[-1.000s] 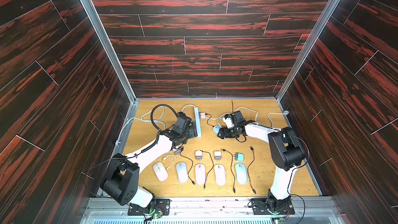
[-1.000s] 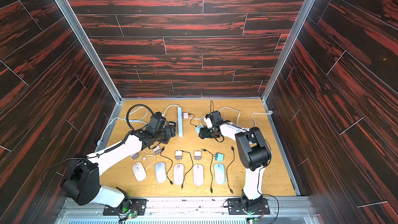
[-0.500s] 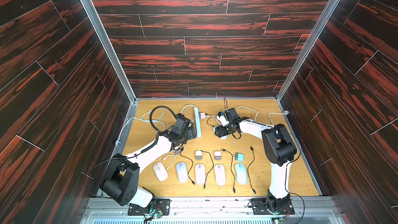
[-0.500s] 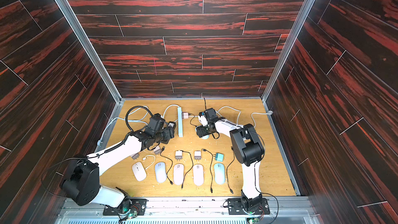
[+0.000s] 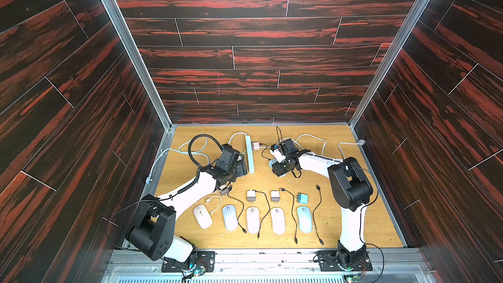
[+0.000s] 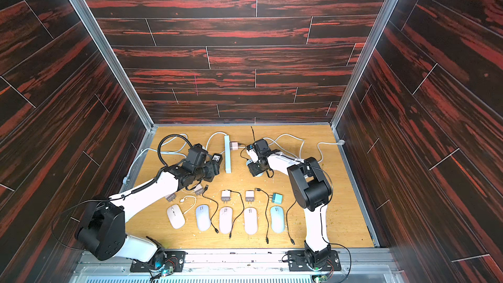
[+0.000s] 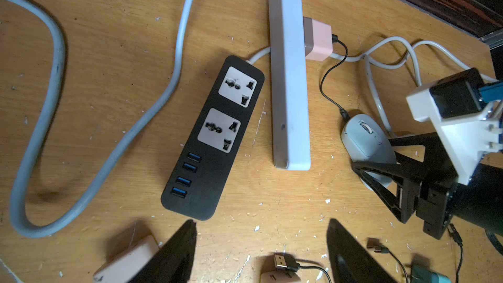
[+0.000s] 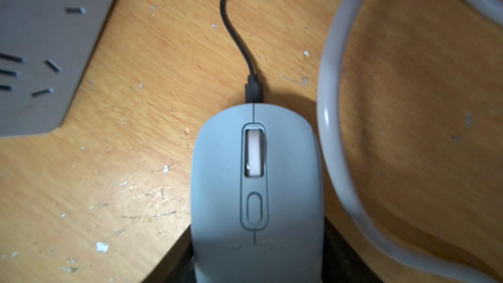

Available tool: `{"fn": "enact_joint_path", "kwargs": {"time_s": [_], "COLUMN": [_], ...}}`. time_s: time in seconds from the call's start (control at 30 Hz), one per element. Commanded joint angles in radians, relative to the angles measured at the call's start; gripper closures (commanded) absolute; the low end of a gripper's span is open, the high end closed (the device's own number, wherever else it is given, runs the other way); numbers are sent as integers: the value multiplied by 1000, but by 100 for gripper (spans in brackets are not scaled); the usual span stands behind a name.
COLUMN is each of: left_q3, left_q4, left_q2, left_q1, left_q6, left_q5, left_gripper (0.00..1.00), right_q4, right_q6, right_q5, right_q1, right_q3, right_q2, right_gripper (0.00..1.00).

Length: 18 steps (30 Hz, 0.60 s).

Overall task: Unplug the wireless mouse
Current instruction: Pick up the mouse from the center of the board.

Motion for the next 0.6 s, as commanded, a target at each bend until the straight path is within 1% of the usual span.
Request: {"fn": "enact_joint_path", "kwargs": {"time_s": [0.0, 0.17, 0.3, 0.43, 0.57], "left_q3": [-10, -2, 4, 10, 6], "left_q4": [-8, 31, 128, 252, 413], "left_q2": [-37, -38, -25, 18, 94], "left_q1": [8, 9, 9, 9, 9], "left_q6": [-5, -34, -103, -220, -380], "left_q5": [9, 57, 134, 194, 240], "left_gripper": [23, 23, 22, 21, 20], "right_q4": [-82, -54, 19, 89, 182], "right_q6": [3, 33, 90, 141, 194], "right_q5": [-8, -62, -171, -238, -281], "right_q1": [7, 6, -16, -19, -19], "right_q3": [-13, -31, -94, -179, -287], "right_q2": [17, -46, -163, -255, -336], "right_gripper": [42, 47, 52, 54, 57]}}
